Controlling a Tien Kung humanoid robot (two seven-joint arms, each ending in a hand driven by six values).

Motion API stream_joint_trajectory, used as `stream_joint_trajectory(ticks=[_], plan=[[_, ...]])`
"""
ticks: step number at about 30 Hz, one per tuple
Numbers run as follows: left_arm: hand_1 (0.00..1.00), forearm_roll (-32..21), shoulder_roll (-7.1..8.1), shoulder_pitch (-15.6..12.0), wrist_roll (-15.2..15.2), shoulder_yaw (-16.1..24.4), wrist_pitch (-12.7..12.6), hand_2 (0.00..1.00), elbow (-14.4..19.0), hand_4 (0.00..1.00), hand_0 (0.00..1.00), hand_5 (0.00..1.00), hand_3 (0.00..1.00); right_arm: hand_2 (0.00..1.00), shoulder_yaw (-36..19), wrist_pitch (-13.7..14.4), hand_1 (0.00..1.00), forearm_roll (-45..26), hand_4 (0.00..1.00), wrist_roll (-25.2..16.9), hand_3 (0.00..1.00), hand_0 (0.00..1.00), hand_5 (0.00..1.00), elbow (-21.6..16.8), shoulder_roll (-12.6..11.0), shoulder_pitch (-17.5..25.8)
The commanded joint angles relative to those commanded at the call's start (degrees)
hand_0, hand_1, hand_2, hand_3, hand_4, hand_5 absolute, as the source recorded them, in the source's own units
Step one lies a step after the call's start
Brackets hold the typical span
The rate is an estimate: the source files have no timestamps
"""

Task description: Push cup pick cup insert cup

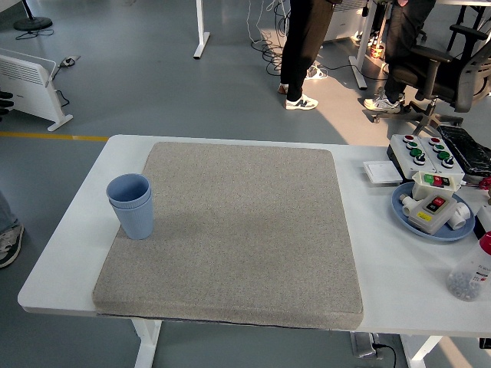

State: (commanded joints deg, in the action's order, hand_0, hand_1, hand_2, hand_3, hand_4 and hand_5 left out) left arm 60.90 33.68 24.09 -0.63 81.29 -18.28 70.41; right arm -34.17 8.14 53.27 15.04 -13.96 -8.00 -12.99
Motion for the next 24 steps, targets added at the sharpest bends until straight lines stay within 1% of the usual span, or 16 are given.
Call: stream_joint_trajectory(ticks=[1,3,6,7,8,10,11,12,13,14,15,16,17,19,22,24], plan=[[0.717,-2.13,-0.31,-1.16,-0.46,2.11,0.41,0.696,0.46,0.626,0.681,0.998,0.651,0.623,-0.05,-0.02,0.544,0.08,0.118,-0.01,0.564,0.523,0.455,0.01,0.00,0.02],[0.717,-6.93,-2.14,-5.33,-2.37,6.84,2.70,0.696,3.25,0.626,0.681,0.998,0.651,0.623,-0.18,-0.08,0.544,0.30,0.118,-0.04,0.564,0.523,0.455,0.07,-0.01,0.10],[0.757,-13.99,-4.26,-10.47,-3.00,13.32,6.02,0.738,6.78,0.641,0.709,0.998,0.682,0.622,-0.02,-0.04,0.544,-0.12,0.118,-0.17,0.565,0.523,0.455,0.13,-0.05,0.18],[0.757,-16.59,-5.76,-12.63,-2.90,15.49,7.53,0.738,8.33,0.641,0.709,0.998,0.682,0.622,0.04,-0.02,0.544,-0.25,0.118,-0.25,0.565,0.523,0.455,0.18,-0.10,0.14],[0.757,-18.53,-6.32,-13.62,-2.88,16.41,8.03,0.738,8.88,0.641,0.709,0.998,0.682,0.622,0.06,-0.02,0.544,-0.28,0.118,-0.27,0.565,0.523,0.455,0.19,-0.11,0.13],[0.757,-23.37,-9.24,-16.49,-3.80,18.56,8.99,0.738,10.80,0.641,0.709,0.998,0.682,0.622,-0.06,-0.08,0.544,-0.08,0.118,-0.28,0.565,0.523,0.455,0.25,-0.15,0.03],[0.757,-25.58,-11.24,-18.10,-5.28,18.94,8.53,0.738,12.25,0.641,0.709,0.998,0.682,0.622,-0.19,-0.15,0.544,0.15,0.118,-0.30,0.565,0.523,0.455,0.30,-0.13,-0.05],[0.765,-28.46,-13.49,-19.82,-7.01,18.92,7.84,0.746,13.85,0.643,0.740,0.998,0.684,0.622,-0.26,-0.18,0.544,0.26,0.117,-0.32,0.565,0.523,0.454,0.33,-0.11,-0.13],[0.765,-30.21,-14.47,-20.41,-7.60,18.67,7.56,0.746,14.40,0.643,0.740,0.998,0.684,0.622,-0.27,-0.18,0.544,0.28,0.117,-0.34,0.565,0.523,0.454,0.34,-0.10,-0.17],[0.765,-32.05,-16.07,-21.84,-9.00,17.54,6.86,0.746,15.87,0.643,0.740,0.998,0.684,0.622,-0.28,-0.15,0.544,0.28,0.117,-0.40,0.565,0.523,0.454,0.39,-0.06,-0.28],[0.765,-32.98,-16.77,-22.52,-9.67,16.88,6.52,0.746,16.57,0.643,0.740,0.998,0.684,0.622,-0.32,-0.16,0.544,0.36,0.117,-0.42,0.565,0.523,0.454,0.41,-0.05,-0.34],[0.765,-34.23,-17.52,-23.89,-11.03,14.78,5.85,0.746,17.91,0.643,0.740,0.998,0.684,0.622,-0.53,-0.24,0.544,0.73,0.117,-0.40,0.565,0.523,0.454,0.45,-0.04,-0.51],[0.765,-34.59,-17.84,-24.62,-11.77,13.08,5.66,0.746,18.54,0.643,0.740,0.998,0.684,0.622,-0.71,-0.34,0.544,1.07,0.117,-0.35,0.565,0.523,0.454,0.46,-0.05,-0.62],[0.780,-35.29,-18.47,-25.58,-14.13,10.11,4.21,0.778,19.30,0.652,0.761,0.998,0.721,0.622,-0.83,-0.44,0.544,1.51,0.118,-0.35,0.565,0.523,0.454,0.48,-0.08,-0.82],[0.780,-37.77,-19.11,-25.93,-16.86,7.35,2.63,0.778,19.00,0.652,0.761,0.998,0.721,0.622,-1.02,-0.53,0.544,1.89,0.118,-0.29,0.565,0.523,0.454,0.48,-0.02,-0.95],[0.782,-37.58,-19.04,-26.17,-17.00,5.94,2.57,0.786,18.93,0.643,0.764,0.998,0.735,0.622,-1.09,-0.57,0.544,2.06,0.118,-0.27,0.565,0.523,0.454,0.48,-0.03,-1.01]])
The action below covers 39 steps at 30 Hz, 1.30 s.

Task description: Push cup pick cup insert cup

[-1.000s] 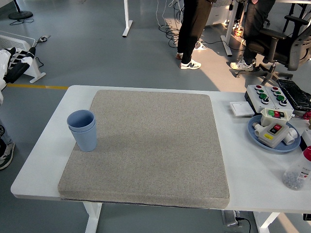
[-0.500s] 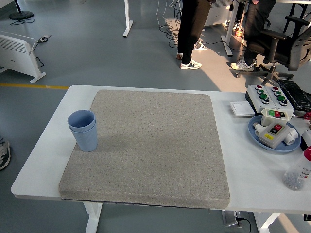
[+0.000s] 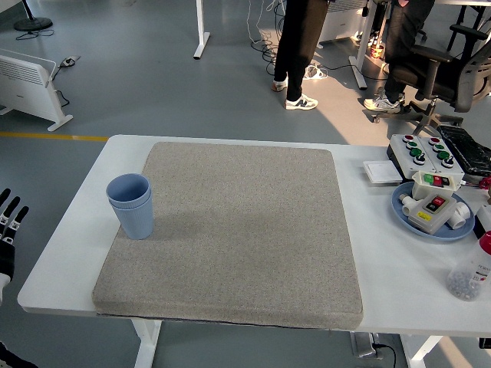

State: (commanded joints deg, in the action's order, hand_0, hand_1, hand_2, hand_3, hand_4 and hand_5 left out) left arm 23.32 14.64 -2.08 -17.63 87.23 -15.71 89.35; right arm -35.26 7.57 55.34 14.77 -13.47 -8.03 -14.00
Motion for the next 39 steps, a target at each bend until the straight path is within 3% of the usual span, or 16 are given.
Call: stream_joint_trajectory(ticks=[4,10,12,21,26,34,39], plan=[[0.782,1.89,-0.45,0.12,0.81,-2.38,0.08,0.786,-1.06,0.643,0.764,0.998,0.735,0.622,0.42,0.08,0.544,-0.65,0.118,-0.13,0.565,0.523,0.454,0.00,-0.08,-0.06],[0.814,3.22,-0.62,1.15,3.75,-3.92,2.21,0.813,-2.86,0.643,0.796,0.998,0.740,0.622,0.66,0.18,0.544,-0.95,0.117,-0.22,0.565,0.523,0.456,-0.02,-0.21,-0.35],[0.836,2.89,-0.60,1.09,3.87,-4.25,2.34,0.842,-2.91,0.645,0.831,0.998,0.781,0.622,0.84,0.30,0.544,-1.33,0.118,-0.30,0.565,0.523,0.453,-0.01,-0.25,-0.37],[0.831,1.57,-0.74,1.32,4.34,-5.94,2.28,0.845,-3.08,0.645,0.818,0.998,0.786,0.622,0.76,0.30,0.544,-1.16,0.118,-0.28,0.566,0.523,0.451,0.01,-0.33,-0.47],[0.813,5.70,-0.50,1.40,9.00,-7.26,1.88,0.811,-3.43,0.632,0.803,0.998,0.732,0.622,0.70,0.28,0.544,-1.01,0.118,-0.28,0.566,0.523,0.450,0.02,-0.35,-0.38],[0.810,7.72,-0.56,0.95,9.23,-7.25,2.54,0.804,-3.70,0.624,0.803,0.998,0.718,0.622,0.61,0.30,0.544,-0.82,0.117,-0.22,0.565,0.523,0.449,-0.02,-0.42,-0.29],[0.810,8.22,-0.65,0.72,7.96,-7.45,1.71,0.807,-4.06,0.613,0.804,0.998,0.720,0.622,0.56,0.35,0.544,-0.76,0.117,-0.32,0.564,0.523,0.450,0.03,-0.44,-0.10]])
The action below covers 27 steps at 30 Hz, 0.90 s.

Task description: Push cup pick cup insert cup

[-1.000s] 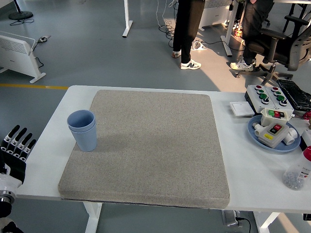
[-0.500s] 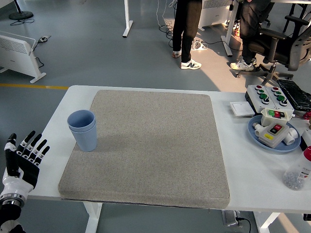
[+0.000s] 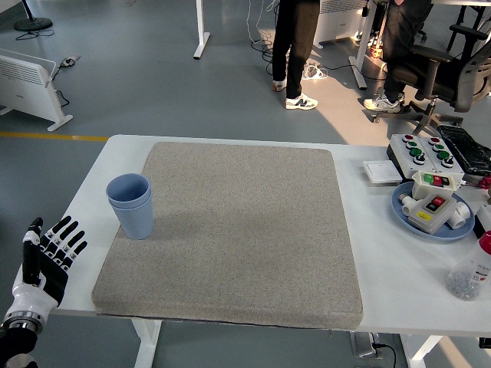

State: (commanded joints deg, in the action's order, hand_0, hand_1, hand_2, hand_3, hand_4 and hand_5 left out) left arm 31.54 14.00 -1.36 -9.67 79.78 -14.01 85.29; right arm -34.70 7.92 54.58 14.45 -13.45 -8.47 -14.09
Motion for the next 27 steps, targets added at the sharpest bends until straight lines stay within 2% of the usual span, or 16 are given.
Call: stream_joint_trajectory(ticks=[15,27], plan=[[0.810,0.70,-0.24,0.24,-1.23,0.49,-0.46,0.807,-0.59,0.605,0.805,0.998,0.726,0.622,0.44,0.03,0.544,-0.46,0.117,-0.51,0.565,0.523,0.449,0.17,-0.06,-0.55],[0.810,0.77,-0.46,1.01,-1.09,0.75,-0.21,0.805,-0.89,0.602,0.803,0.998,0.726,0.622,0.67,0.11,0.544,-0.85,0.116,-0.68,0.565,0.523,0.448,0.26,-0.17,-1.24]])
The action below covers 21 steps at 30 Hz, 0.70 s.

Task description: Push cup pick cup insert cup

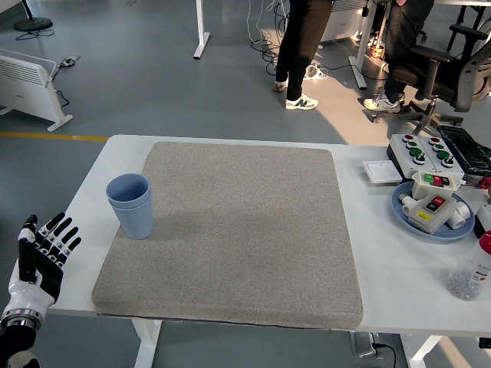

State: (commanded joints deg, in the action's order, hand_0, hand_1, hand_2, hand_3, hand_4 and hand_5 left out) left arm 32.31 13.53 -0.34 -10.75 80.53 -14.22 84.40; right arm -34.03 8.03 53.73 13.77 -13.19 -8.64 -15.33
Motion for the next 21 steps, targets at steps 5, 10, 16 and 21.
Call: stream_joint_trajectory(ticks=[5,10,16,21], plan=[[0.810,-0.09,-0.03,0.02,-0.03,0.24,-0.15,0.805,-0.13,0.602,0.803,0.998,0.726,0.622,-0.08,-0.05,0.544,0.15,0.116,0.05,0.565,0.523,0.448,0.00,-0.02,-0.06],[0.809,-0.05,-0.03,0.01,0.03,0.24,-0.12,0.804,-0.18,0.602,0.803,0.998,0.726,0.620,-0.01,-0.07,0.544,0.08,0.116,-0.01,0.564,0.523,0.448,0.01,-0.11,-0.01],[0.810,-0.06,-0.19,0.03,0.03,0.07,-0.10,0.804,-0.38,0.601,0.803,0.998,0.726,0.620,-0.10,-0.10,0.544,0.20,0.116,0.07,0.564,0.523,0.448,-0.02,-0.27,-0.04],[0.810,0.11,-0.31,-0.15,-0.01,0.25,-0.08,0.804,-0.71,0.601,0.804,0.998,0.726,0.620,-0.67,-0.30,0.544,1.13,0.116,0.45,0.564,0.523,0.449,-0.11,-0.39,0.09]])
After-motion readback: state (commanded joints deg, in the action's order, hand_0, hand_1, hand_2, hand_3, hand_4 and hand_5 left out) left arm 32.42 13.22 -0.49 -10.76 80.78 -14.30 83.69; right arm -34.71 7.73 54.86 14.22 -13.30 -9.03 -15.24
